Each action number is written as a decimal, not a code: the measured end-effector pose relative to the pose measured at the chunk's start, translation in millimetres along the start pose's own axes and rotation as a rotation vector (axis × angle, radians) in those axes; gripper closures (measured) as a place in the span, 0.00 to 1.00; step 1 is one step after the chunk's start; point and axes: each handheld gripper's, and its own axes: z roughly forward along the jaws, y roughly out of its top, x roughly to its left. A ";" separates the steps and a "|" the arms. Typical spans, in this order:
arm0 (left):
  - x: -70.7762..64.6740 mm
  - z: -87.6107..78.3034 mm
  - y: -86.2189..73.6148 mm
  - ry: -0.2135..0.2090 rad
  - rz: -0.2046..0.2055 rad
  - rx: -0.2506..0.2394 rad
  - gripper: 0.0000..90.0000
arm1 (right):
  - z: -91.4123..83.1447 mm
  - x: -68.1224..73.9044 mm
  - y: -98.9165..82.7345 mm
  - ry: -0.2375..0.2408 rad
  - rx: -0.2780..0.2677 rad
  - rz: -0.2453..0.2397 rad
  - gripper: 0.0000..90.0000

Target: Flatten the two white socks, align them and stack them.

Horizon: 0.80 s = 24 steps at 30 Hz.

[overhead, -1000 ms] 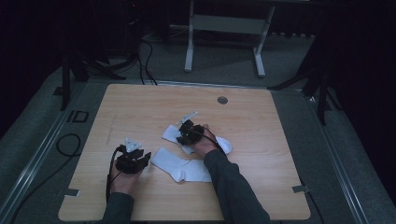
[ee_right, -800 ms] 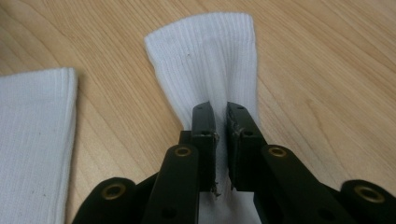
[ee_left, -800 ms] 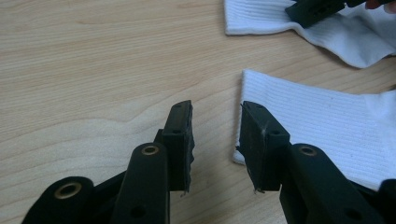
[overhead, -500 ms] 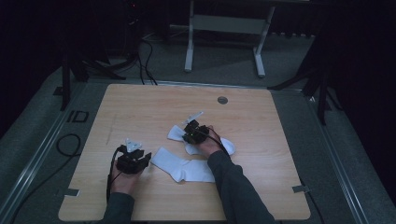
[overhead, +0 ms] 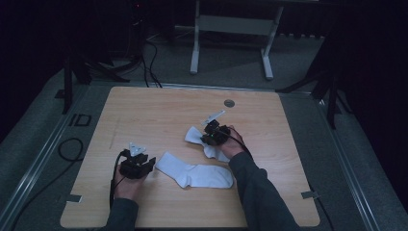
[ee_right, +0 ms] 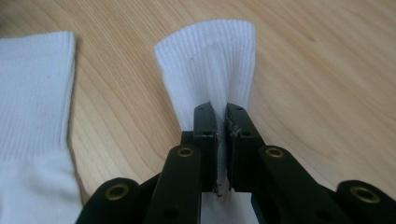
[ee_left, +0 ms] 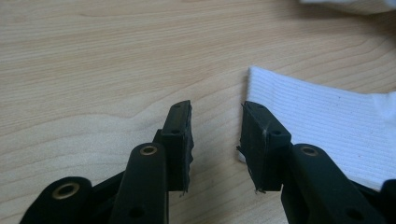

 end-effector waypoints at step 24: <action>-1.3 3.6 0.0 0.001 0.005 0.017 0.70 | -71.8 1.9 3.0 0.011 -0.073 -0.047 0.93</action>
